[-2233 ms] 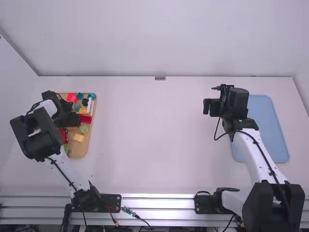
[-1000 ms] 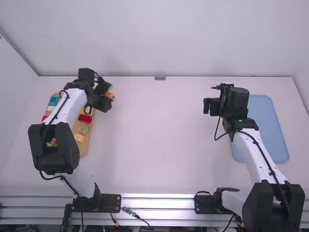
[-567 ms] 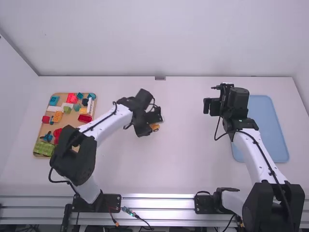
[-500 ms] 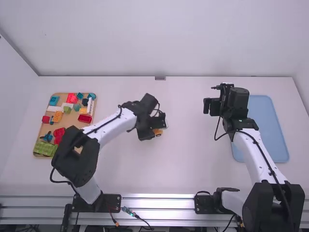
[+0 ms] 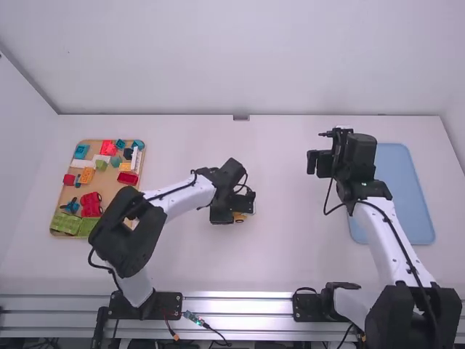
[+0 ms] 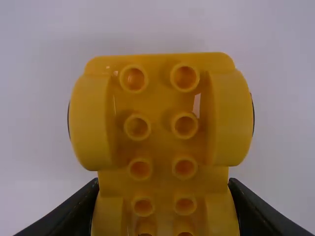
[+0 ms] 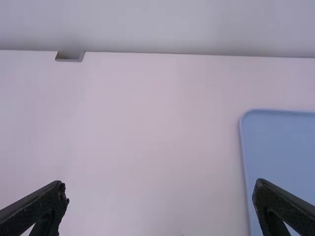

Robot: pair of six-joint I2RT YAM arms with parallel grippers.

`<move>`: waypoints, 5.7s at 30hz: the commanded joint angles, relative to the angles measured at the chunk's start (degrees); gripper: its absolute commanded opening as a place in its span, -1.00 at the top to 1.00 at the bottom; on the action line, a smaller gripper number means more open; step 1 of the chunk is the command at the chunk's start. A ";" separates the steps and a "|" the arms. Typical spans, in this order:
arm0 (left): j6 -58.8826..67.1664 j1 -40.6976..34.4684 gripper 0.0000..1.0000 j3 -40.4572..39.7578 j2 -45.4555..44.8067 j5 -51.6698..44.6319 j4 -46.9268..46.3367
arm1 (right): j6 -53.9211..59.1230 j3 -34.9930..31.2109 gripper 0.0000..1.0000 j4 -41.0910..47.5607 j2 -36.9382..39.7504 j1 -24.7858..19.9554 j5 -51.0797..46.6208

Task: Assemble lego blocks to make yellow taxi

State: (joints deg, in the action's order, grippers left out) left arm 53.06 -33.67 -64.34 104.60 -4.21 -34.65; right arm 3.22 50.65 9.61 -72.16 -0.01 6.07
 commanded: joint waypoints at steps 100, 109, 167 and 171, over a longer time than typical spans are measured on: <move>-67.36 52.17 -0.98 -11.13 -11.57 8.20 1.19 | 0.46 1.46 -0.99 -0.15 2.89 0.07 0.35; -70.01 52.26 -0.97 -7.37 -11.57 4.24 -0.41 | 0.46 1.46 -0.99 -0.17 2.89 0.07 0.39; -98.68 64.74 -0.99 5.29 -7.44 10.08 -1.83 | -0.37 1.46 -0.98 -0.11 2.87 0.07 1.86; -98.95 64.85 -0.99 2.93 -4.93 8.94 -3.44 | -0.39 1.46 -0.99 -0.11 2.87 0.07 1.86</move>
State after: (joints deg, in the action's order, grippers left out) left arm -45.25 31.29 -60.03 97.43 5.13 -37.47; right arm 3.09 50.65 9.63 -70.06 -0.01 7.55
